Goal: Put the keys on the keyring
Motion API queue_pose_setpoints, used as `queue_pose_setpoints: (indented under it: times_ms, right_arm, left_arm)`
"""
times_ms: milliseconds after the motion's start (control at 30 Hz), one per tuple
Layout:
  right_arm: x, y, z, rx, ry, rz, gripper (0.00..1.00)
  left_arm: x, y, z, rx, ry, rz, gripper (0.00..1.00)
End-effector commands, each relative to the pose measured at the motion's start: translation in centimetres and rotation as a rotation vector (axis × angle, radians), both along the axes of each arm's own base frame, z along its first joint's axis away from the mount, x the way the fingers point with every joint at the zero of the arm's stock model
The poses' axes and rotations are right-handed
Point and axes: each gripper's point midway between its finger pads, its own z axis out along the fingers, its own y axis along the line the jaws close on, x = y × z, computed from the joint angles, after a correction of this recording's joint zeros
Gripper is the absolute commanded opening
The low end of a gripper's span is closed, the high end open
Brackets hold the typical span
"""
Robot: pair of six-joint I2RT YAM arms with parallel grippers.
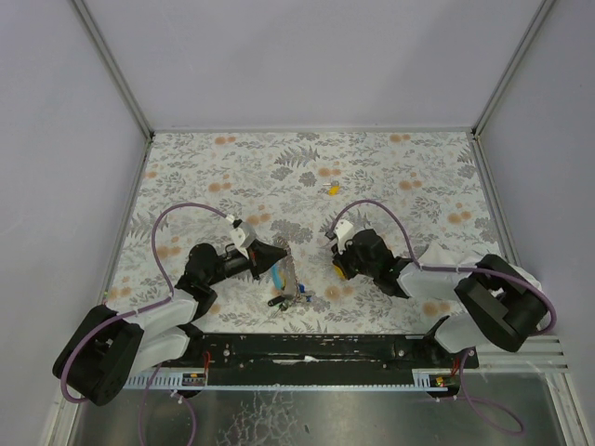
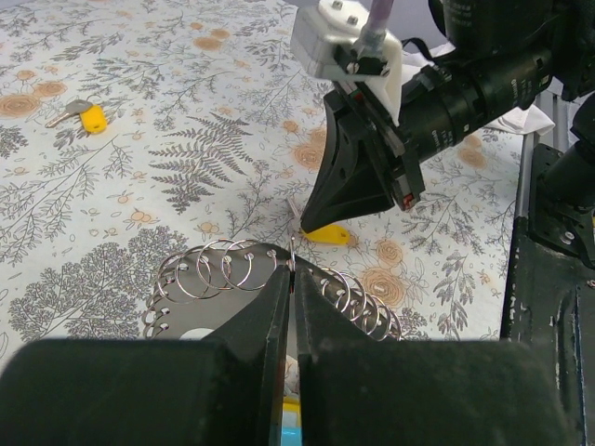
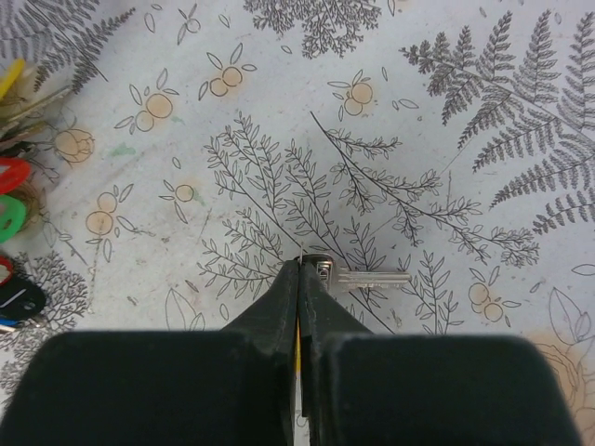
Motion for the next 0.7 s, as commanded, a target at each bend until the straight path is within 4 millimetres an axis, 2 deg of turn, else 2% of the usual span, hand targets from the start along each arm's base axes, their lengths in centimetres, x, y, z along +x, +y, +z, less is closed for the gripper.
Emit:
queue_pose_setpoints:
  times_ms: [0,500,667]
  right_arm:
    - [0.6,0.8,3.8,0.046,-0.079,0.04,0.0]
    - [-3.2,4.1,11.9,0.117,-0.187,0.465,0.0]
    - [-4.2,5.0,13.8,0.169,-0.241,0.565,0.0]
  left_arm:
    - [0.0,-0.4,1.3,-0.013,-0.052,-0.033,0.0]
    - [-2.2,-1.5,1.6,-0.01,-0.12,-0.2,0.0]
    - [-2.9,-1.8,2.1,-0.032,-0.134,-0.244,0.0]
